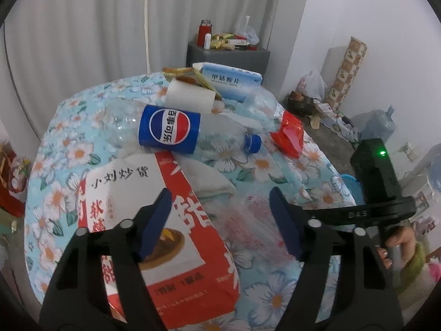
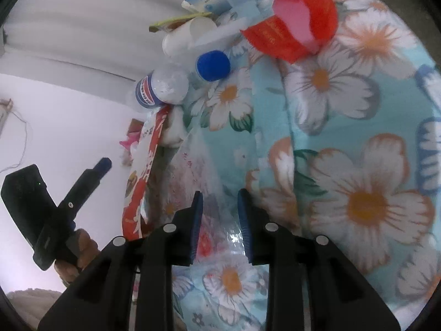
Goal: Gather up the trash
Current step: 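Grasp the clear plastic bag with the right tool while the left grasps the red wrapper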
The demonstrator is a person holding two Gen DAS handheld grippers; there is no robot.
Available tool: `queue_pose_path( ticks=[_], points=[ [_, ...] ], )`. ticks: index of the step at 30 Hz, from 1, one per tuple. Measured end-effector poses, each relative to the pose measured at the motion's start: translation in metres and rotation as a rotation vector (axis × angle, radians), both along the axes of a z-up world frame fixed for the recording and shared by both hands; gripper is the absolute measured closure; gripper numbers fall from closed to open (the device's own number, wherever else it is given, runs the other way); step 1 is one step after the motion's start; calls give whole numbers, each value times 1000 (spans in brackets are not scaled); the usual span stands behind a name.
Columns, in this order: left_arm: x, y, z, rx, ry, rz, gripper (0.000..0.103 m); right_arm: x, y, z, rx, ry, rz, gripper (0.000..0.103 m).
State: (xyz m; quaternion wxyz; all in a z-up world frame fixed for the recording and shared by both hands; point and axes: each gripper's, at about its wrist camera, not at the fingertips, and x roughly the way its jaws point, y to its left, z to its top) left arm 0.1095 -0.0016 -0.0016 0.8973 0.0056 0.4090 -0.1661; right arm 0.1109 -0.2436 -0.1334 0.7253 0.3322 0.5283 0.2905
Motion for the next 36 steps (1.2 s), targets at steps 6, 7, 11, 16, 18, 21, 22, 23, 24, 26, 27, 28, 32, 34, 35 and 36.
queue_pose_path(
  ticks=[6,7,11,16,18,21,22,23,24,26,27,28,32,34,35,36],
  points=[
    [6,-10,10,-45,35,-52,57,-7,-1,6,-40,-49,-41,95],
    [8,-15,13,-52,38,-69,57,-11,-7,7,-40,-54,-61,95],
    [24,-45,19,-79,55,-162,57,-27,-36,11,-65,-72,-148,95],
    [56,-92,12,-106,108,-267,67,-51,-76,15,-85,-81,-260,95],
    [69,-117,4,-83,127,-311,67,-56,-88,15,-106,-76,-294,95],
    [86,-150,-10,-23,139,-359,67,-60,-103,16,-138,-75,-329,95],
    [92,-161,-16,1,150,-372,67,-60,-106,16,-150,-77,-336,95],
    [98,-171,-21,27,162,-375,67,-59,-109,16,-164,-77,-342,95],
    [105,-180,-29,58,174,-377,67,-59,-107,15,-170,-77,-346,95],
    [116,-192,-44,121,197,-373,66,-60,-112,14,-168,-73,-353,95],
    [121,-201,-54,168,208,-366,66,-60,-113,13,-165,-68,-355,95],
    [124,-207,-60,194,213,-366,66,-59,-114,11,-165,-64,-356,95],
    [132,-219,-87,309,217,-361,66,-58,-117,4,-154,-54,-356,95],
    [130,-224,-91,341,179,-367,66,-57,-119,3,-150,-52,-355,95],
    [128,-225,-91,352,166,-369,66,-56,-119,2,-148,-53,-355,95],
    [128,-226,-90,356,162,-370,66,-55,-119,2,-148,-53,-354,95]
  ],
)
